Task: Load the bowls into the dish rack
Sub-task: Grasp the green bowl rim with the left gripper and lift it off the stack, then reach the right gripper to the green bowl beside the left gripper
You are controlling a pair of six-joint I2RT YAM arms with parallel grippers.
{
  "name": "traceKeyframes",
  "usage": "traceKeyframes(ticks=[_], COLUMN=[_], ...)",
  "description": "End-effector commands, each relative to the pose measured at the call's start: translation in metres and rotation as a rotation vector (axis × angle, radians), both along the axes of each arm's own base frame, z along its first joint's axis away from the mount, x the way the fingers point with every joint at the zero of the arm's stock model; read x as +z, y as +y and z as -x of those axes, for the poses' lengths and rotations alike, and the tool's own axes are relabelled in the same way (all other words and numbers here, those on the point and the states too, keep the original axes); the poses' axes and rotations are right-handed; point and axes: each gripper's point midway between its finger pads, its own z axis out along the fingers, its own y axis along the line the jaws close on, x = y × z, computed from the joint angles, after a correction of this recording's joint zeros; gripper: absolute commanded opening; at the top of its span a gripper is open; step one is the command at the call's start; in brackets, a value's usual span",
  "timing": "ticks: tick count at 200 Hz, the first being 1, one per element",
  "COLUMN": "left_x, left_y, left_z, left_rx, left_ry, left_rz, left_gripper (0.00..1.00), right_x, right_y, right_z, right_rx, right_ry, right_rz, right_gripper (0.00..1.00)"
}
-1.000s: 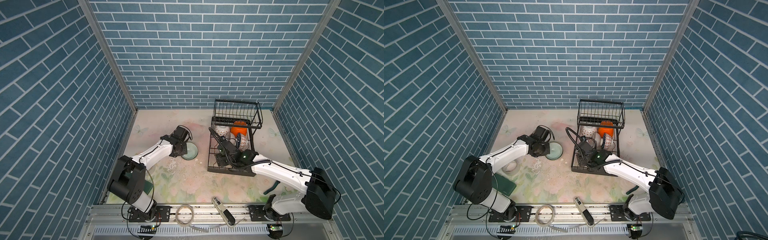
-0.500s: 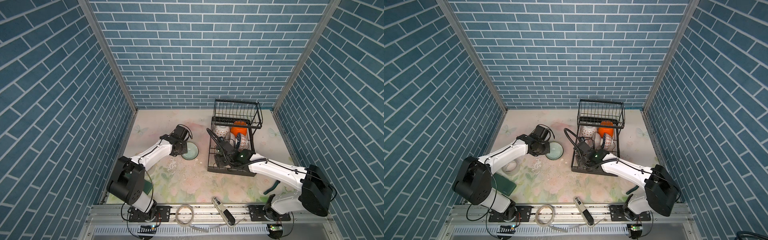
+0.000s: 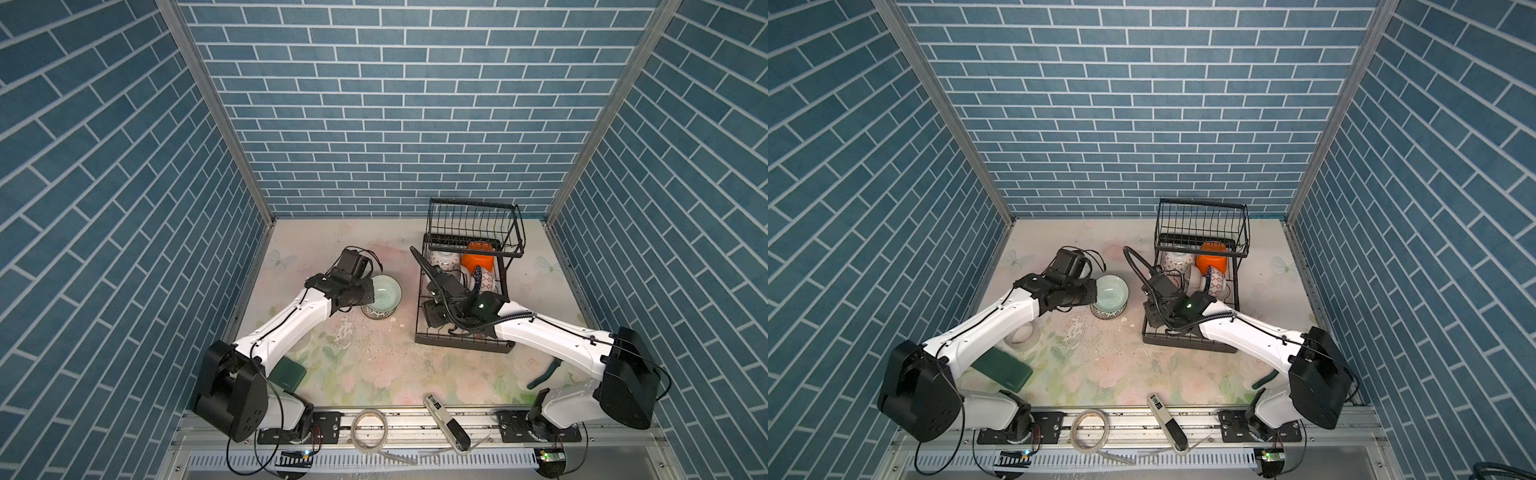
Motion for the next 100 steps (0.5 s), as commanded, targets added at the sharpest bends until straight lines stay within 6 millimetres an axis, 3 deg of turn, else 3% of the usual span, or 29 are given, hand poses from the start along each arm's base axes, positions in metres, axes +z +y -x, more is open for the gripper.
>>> traceKeyframes(ticks=[1, 40, 100], left_x=[0.008, 0.004, 0.004], left_y=[-0.004, -0.002, -0.002], left_z=[0.001, 0.006, 0.01], left_rx=[-0.015, -0.012, -0.011], left_ry=[-0.034, -0.024, -0.028], left_rz=[0.039, 0.04, 0.059], left_gripper=[0.0, 0.0, 0.0], right_x=[0.024, 0.034, 0.025], right_y=[0.03, 0.056, 0.082], right_z=[-0.003, -0.008, -0.021], right_rx=[0.05, 0.067, 0.063], right_ry=[-0.014, -0.02, 0.004], right_rz=[-0.075, -0.123, -0.095], right_gripper=[0.63, 0.6, 0.5])
